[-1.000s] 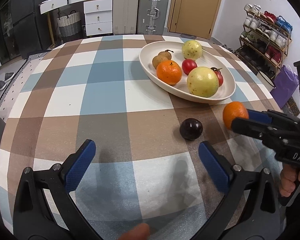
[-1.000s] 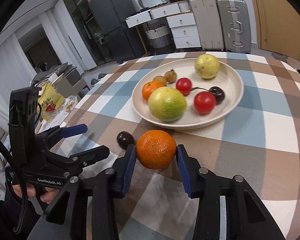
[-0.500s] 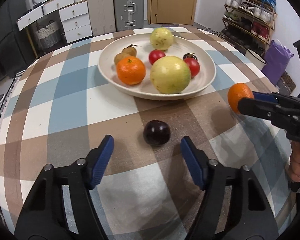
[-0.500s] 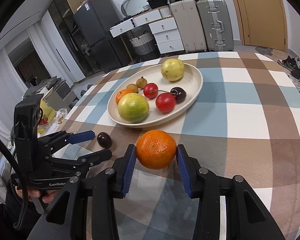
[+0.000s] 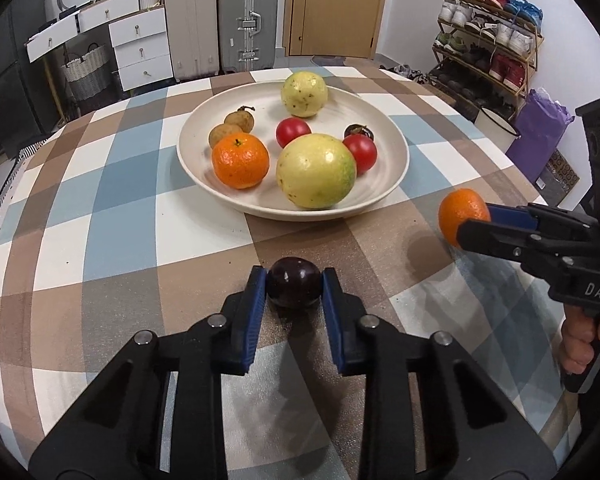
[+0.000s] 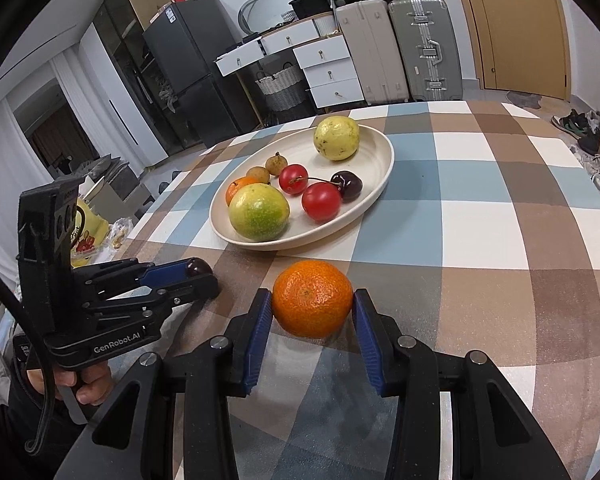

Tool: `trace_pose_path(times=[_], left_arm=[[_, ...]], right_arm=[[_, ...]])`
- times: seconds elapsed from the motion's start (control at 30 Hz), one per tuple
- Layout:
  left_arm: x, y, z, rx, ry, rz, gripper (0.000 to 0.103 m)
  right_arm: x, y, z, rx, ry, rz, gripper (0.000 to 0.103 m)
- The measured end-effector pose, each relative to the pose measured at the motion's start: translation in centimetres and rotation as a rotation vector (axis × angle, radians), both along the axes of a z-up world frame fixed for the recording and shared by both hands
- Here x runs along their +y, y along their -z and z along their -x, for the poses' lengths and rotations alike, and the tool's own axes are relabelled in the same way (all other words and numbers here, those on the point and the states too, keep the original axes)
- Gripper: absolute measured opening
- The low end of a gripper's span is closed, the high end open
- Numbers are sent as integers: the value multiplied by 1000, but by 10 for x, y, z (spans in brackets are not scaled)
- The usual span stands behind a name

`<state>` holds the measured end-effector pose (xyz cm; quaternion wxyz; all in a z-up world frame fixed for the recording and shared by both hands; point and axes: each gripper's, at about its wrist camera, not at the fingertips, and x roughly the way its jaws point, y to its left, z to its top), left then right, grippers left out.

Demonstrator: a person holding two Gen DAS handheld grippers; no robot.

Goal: Organize fruits
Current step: 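Grasp the orange with the right tool while the left tool grasps the dark plum, then carry the orange and plum over the plate and release both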

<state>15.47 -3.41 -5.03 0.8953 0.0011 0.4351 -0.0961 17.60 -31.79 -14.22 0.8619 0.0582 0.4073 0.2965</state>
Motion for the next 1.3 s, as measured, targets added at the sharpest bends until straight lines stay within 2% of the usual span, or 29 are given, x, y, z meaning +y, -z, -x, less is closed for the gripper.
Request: trace_pose_path(times=[0.2, 0.73, 1.1, 1.3], left_arm=[[7, -15, 7, -35, -9, 27, 25], [21, -72, 14, -150, -40, 42, 25], [32, -97, 2, -195, -63, 35, 25], [34, -103, -12, -208, -62, 33, 25]], right_arm=[[1, -7, 3, -19, -8, 1, 41], [0, -55, 5, -118, -14, 9, 41], [-6, -83, -4, -178, 3, 14, 41], [-6, -89, -14, -187, 20, 8, 41]])
